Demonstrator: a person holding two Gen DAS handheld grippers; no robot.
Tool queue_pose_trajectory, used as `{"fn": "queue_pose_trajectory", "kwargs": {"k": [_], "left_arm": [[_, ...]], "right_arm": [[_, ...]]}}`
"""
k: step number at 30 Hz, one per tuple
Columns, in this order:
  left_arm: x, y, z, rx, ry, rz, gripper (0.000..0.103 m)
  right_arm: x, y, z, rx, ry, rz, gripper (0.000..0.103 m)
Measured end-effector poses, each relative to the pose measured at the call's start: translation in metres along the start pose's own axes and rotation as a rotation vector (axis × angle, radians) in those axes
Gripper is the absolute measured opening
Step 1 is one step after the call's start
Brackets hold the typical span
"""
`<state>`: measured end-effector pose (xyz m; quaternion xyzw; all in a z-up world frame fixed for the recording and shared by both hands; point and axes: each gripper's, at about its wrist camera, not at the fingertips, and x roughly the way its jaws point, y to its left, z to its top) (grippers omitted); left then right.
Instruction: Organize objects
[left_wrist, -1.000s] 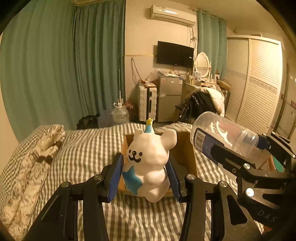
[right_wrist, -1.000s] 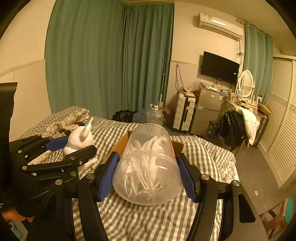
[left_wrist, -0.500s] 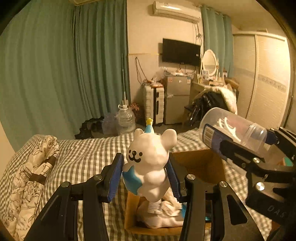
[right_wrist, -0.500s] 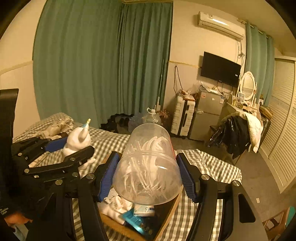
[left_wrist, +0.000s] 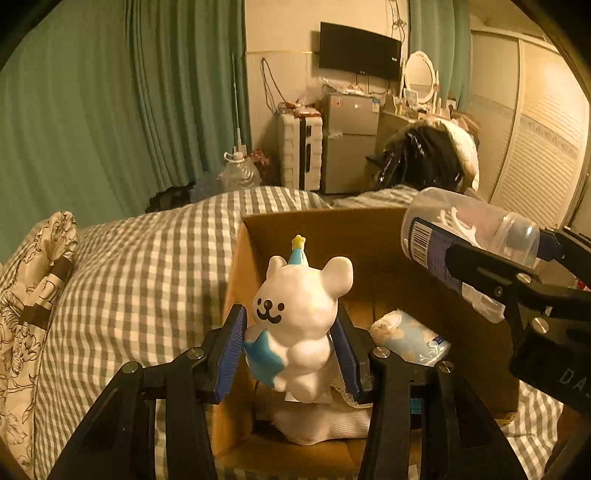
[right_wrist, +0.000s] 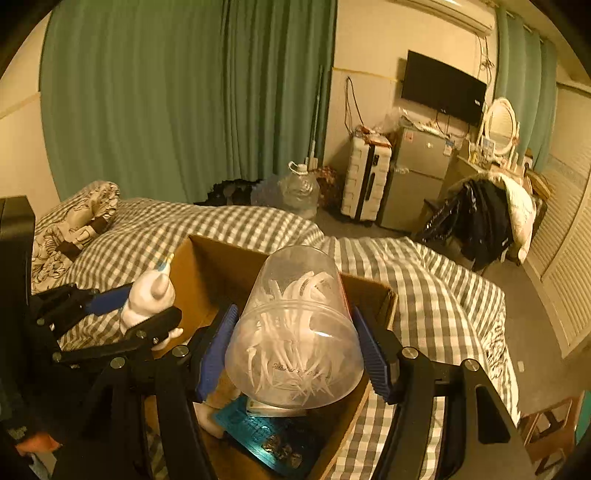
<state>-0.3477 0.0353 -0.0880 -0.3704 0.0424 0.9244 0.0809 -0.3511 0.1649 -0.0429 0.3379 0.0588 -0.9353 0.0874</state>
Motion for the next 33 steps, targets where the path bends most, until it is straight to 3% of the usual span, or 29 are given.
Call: {"fn": "queue_pose_trajectory", "kwargs": {"k": [17, 19, 20, 27, 29, 33], "left_arm": [[0.03, -0.004, -0.011, 0.006, 0.048, -0.022, 0.051], [0.029, -0.005, -0.011, 0.006, 0.047, -0.027, 0.059], [0.029, -0.005, -0.011, 0.006, 0.044, -0.023, 0.068], [0.018, -0.007, -0.008, 0.007, -0.008, -0.01, 0.09], [0.011, -0.006, -0.008, -0.004, -0.033, 0.01, 0.099], [-0.012, -0.002, -0.004, -0.021, -0.093, 0.035, 0.102]], "right_arm": [[0.042, -0.005, -0.018, 0.001, 0.084, -0.009, 0.063], [0.04, -0.003, -0.017, 0.006, 0.072, 0.0, 0.066], [0.039, -0.003, -0.017, 0.009, 0.064, 0.001, 0.071], [0.028, -0.004, -0.013, 0.027, 0.009, -0.02, 0.078], [0.022, -0.007, -0.012, 0.043, -0.018, -0.028, 0.085], [0.002, -0.012, -0.009, 0.065, -0.083, -0.054, 0.094]]}}
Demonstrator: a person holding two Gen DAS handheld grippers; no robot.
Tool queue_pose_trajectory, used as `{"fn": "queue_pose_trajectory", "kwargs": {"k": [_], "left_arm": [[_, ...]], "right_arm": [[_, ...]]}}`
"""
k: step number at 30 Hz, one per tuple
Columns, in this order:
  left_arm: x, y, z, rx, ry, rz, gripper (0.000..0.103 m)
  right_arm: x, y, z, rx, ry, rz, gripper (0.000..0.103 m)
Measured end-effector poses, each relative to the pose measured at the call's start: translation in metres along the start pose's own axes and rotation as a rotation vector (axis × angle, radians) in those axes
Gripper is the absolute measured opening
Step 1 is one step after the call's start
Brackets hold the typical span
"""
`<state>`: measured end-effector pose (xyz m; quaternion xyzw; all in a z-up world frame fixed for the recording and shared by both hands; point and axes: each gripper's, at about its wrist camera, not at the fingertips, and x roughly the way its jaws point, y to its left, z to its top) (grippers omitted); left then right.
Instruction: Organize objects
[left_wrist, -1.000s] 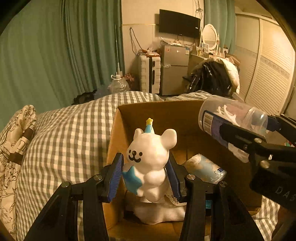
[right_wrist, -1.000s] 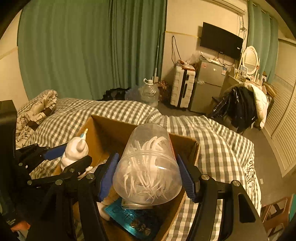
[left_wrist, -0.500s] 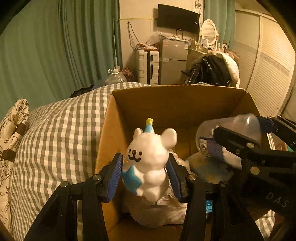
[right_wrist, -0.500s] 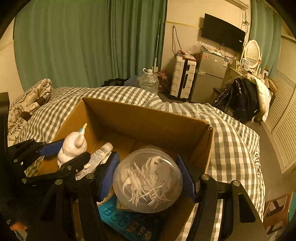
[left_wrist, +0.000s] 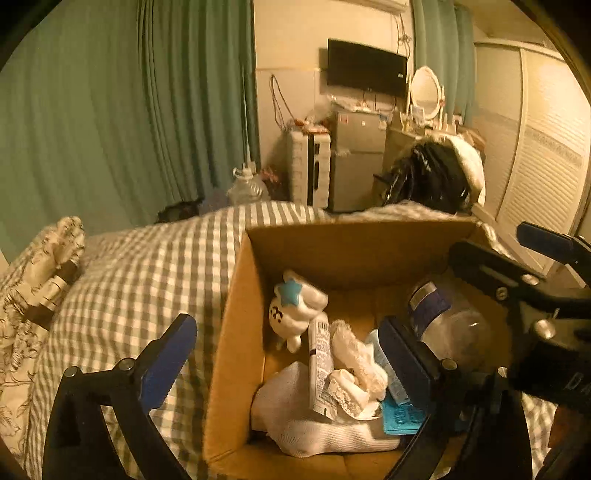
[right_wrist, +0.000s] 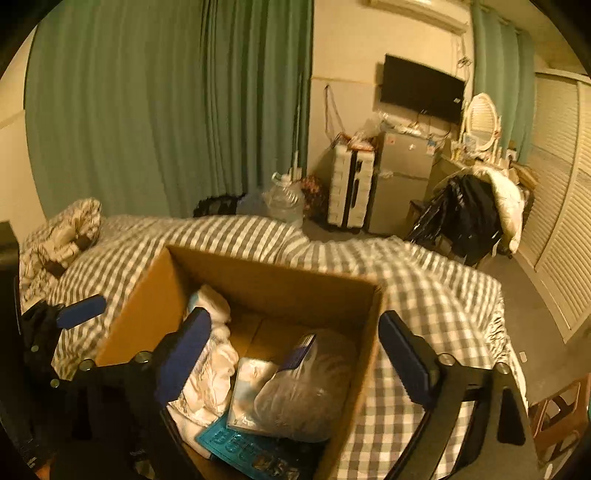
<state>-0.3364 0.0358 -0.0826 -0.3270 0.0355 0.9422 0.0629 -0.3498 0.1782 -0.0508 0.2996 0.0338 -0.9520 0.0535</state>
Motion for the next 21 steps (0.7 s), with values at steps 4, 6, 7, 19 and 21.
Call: {"fn": "queue_pose_trajectory", "kwargs": {"k": [4, 6, 7, 19, 21], "left_arm": [[-0.038, 0.001, 0.013, 0.014, -0.062, 0.03, 0.103], [-0.06, -0.002, 0.02, 0.014, -0.108, 0.029, 0.103], [-0.074, -0.005, 0.025, 0.014, -0.134, 0.03, 0.103], [-0.229, -0.007, 0.04, 0.023, -0.356, 0.022, 0.103], [-0.255, -0.005, 0.032, 0.012, -0.401, 0.016, 0.103]], "right_arm": [[-0.033, -0.006, 0.01, 0.029, -0.054, -0.02, 0.103], [-0.053, -0.008, 0.015, 0.034, -0.087, -0.03, 0.103], [-0.065, -0.009, 0.017, 0.036, -0.104, -0.037, 0.103], [-0.231, -0.022, 0.035, 0.059, -0.297, -0.125, 0.103], [-0.259, -0.022, 0.028, 0.06, -0.33, -0.124, 0.103]]}}
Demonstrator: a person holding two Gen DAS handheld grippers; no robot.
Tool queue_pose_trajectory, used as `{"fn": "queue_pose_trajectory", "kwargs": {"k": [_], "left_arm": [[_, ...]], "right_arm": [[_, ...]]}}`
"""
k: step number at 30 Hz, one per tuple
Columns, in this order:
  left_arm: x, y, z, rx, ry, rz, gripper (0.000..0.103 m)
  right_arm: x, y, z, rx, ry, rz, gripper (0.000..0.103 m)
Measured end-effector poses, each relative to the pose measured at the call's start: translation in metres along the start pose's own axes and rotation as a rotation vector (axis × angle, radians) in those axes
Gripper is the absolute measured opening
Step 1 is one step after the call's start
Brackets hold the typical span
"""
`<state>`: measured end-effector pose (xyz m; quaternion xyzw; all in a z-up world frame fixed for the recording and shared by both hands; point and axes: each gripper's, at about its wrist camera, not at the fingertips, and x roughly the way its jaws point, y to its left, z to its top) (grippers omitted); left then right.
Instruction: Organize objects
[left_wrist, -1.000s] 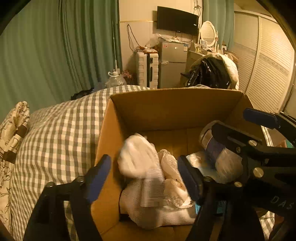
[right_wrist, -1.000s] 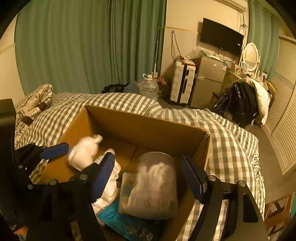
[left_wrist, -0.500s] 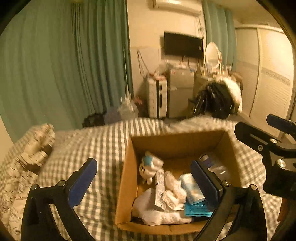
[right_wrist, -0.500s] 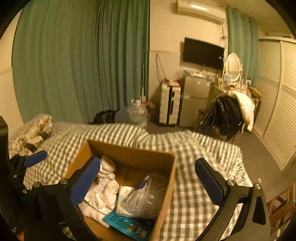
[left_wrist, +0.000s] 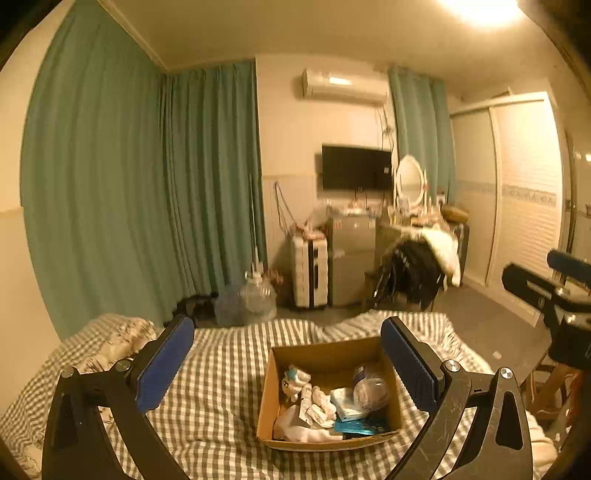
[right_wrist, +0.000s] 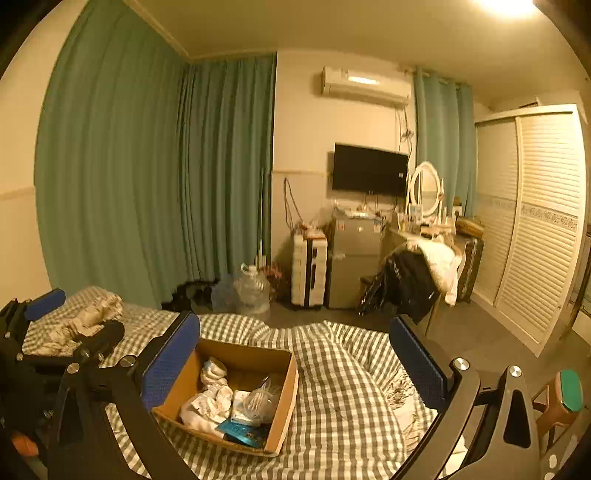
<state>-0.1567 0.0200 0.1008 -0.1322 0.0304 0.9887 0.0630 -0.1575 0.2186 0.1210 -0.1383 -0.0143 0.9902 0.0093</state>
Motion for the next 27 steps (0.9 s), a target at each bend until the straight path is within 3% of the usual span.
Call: {"fn": "queue_pose_trajectory", "kwargs": {"k": [5, 14, 19, 22, 27], "left_arm": [[-0.053, 0.007, -0.01, -0.073, -0.07, -0.027, 0.103], [-0.1, 0.013, -0.067, -0.144, -0.085, 0.078, 0.103], [-0.098, 0.008, -0.099, -0.152, -0.025, 0.058, 0.103], [-0.092, 0.004, -0.105, -0.12, 0.002, 0.077, 0.103], [-0.09, 0.002, -0.108, -0.113, 0.017, 0.081, 0.103]], "right_arm": [[-0.054, -0.006, -0.01, 0.006, -0.051, -0.037, 0.103], [-0.102, -0.003, -0.061, -0.012, -0.101, -0.117, 0.103], [-0.091, -0.008, -0.096, 0.016, -0.056, -0.098, 0.103], [-0.076, -0.009, -0.109, 0.033, 0.012, -0.071, 0.103], [-0.069, -0.008, -0.116, 0.035, 0.031, -0.06, 0.103]]}}
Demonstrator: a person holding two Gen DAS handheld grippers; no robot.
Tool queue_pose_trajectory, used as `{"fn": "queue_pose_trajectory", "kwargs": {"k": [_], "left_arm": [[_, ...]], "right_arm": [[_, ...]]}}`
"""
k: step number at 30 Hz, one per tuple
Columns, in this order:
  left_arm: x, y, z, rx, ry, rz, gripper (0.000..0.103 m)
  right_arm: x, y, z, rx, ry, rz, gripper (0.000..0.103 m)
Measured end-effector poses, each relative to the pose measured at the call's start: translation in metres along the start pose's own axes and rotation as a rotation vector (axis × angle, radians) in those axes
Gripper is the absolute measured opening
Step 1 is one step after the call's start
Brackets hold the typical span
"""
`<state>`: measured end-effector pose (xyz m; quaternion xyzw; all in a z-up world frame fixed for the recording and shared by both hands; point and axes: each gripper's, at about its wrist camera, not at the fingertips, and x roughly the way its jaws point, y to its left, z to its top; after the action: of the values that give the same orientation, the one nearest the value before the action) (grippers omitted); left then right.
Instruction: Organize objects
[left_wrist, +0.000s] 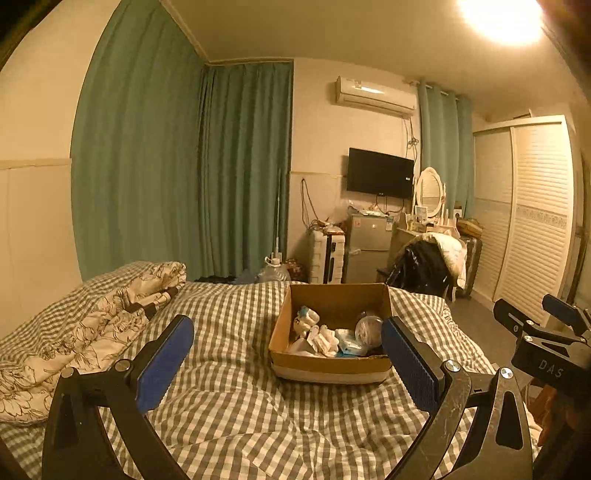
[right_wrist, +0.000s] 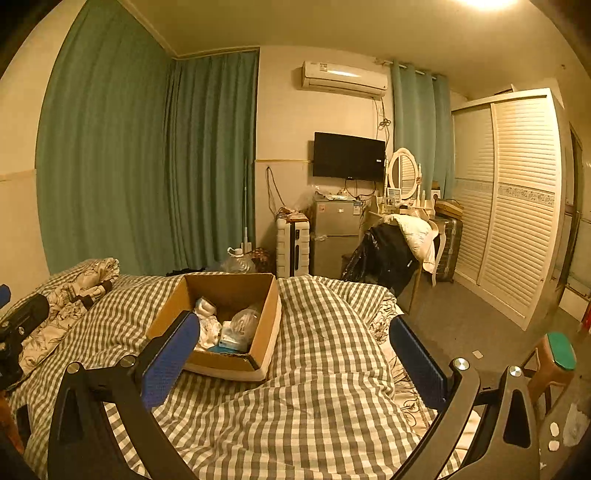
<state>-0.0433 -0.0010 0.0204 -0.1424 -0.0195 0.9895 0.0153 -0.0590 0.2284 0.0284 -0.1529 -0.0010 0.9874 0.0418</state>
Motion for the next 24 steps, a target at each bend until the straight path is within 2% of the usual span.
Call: {"fn": "queue_pose_trajectory", "kwargs": {"k": [24], "left_arm": [[0.0003, 0.0023, -0.0043, 0.008, 0.035, 0.017, 0.103]], "right_arm": [[-0.0038, 0.0093, -0.0023, -0.023, 0.006, 0.014, 0.103]]}}
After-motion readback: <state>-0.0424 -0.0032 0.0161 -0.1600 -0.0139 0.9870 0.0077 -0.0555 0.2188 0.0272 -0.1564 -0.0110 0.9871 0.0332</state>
